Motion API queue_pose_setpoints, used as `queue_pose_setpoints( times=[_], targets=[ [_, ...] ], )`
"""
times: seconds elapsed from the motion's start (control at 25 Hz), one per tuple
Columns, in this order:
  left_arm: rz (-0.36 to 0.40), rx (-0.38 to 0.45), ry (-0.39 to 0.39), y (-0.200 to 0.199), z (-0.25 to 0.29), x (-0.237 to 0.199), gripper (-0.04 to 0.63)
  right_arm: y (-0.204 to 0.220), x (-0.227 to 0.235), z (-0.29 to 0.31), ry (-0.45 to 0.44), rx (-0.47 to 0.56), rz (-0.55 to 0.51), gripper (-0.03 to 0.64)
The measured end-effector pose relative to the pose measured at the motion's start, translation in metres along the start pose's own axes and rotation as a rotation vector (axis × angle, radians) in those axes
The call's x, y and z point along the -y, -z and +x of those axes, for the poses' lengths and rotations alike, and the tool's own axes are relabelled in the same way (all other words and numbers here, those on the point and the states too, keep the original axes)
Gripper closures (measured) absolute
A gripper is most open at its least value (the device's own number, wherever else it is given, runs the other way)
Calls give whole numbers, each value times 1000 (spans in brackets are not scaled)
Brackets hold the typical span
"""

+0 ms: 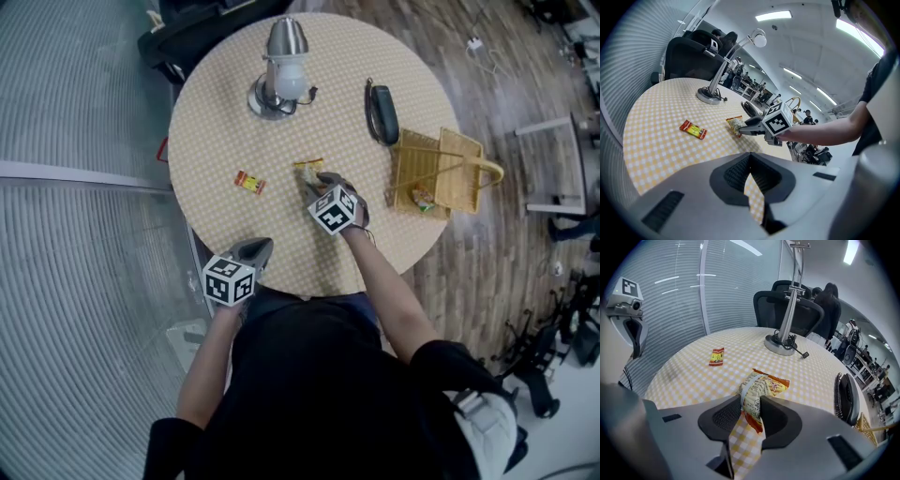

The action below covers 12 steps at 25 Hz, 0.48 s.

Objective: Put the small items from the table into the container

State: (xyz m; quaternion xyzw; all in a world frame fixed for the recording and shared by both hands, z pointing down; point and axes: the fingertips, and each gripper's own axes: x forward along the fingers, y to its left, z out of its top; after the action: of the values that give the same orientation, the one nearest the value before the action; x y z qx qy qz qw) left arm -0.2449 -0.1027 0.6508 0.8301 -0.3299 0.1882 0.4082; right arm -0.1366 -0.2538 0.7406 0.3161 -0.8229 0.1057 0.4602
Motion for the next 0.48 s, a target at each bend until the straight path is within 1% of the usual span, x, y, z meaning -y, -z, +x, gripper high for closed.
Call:
queue_pose_setpoints(
  times=[0.24, 0.48],
  targets=[
    [12, 4, 5, -1, 2, 9, 592, 4, 1, -15, 5, 15, 9, 479],
    [23, 18, 11, -2, 8, 24, 592, 17, 1, -34, 10, 16, 16, 480]
  ],
)
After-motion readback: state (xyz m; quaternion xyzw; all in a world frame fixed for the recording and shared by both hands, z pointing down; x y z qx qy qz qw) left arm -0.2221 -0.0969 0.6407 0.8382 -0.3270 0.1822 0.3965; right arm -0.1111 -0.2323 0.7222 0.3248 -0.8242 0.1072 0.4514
